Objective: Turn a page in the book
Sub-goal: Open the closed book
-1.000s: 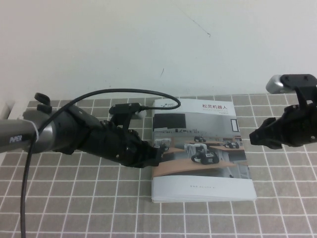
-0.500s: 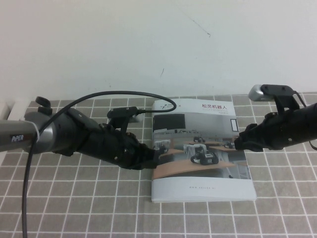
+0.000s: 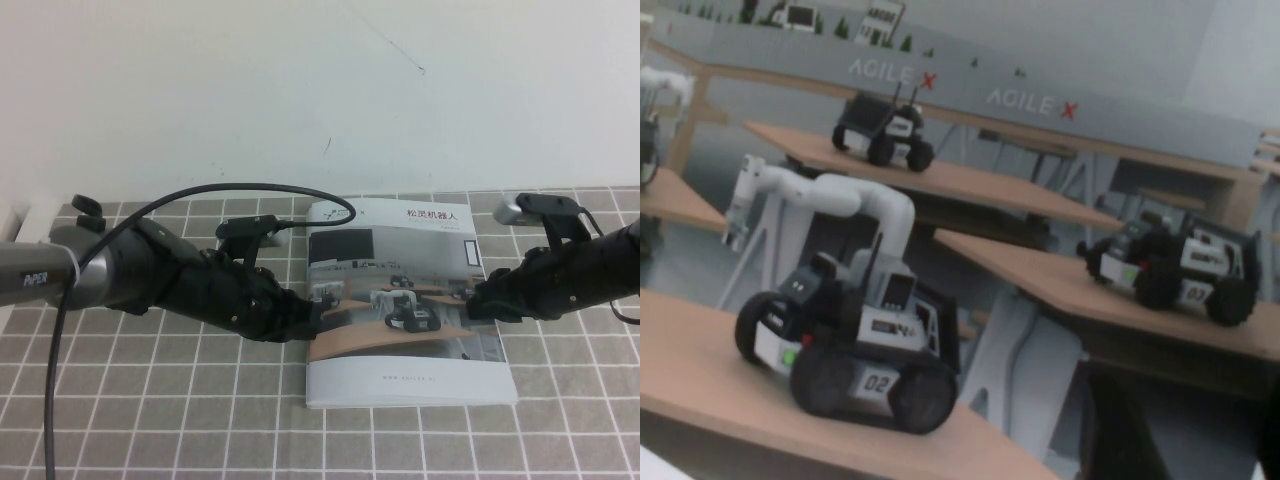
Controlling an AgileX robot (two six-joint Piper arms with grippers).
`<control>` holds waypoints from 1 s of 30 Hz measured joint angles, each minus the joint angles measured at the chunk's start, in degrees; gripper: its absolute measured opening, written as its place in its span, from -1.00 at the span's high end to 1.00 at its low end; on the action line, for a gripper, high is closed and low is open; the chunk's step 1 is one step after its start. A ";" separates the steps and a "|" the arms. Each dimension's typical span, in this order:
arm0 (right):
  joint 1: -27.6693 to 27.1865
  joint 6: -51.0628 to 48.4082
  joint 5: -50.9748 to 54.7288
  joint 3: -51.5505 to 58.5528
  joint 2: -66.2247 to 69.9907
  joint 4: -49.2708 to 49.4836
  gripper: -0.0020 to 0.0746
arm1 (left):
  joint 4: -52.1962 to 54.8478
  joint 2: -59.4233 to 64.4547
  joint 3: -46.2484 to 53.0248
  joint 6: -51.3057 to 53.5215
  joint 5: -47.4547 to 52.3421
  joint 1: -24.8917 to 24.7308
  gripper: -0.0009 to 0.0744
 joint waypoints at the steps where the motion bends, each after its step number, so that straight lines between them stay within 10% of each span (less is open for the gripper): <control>1: 0.00 -0.27 -0.14 0.00 0.00 0.28 0.13 | 0.00 0.00 0.00 0.00 0.00 0.00 0.99; 30: 0.00 -1.83 -2.07 -0.03 0.41 3.37 0.13 | 0.00 0.00 0.00 0.00 0.00 0.00 0.99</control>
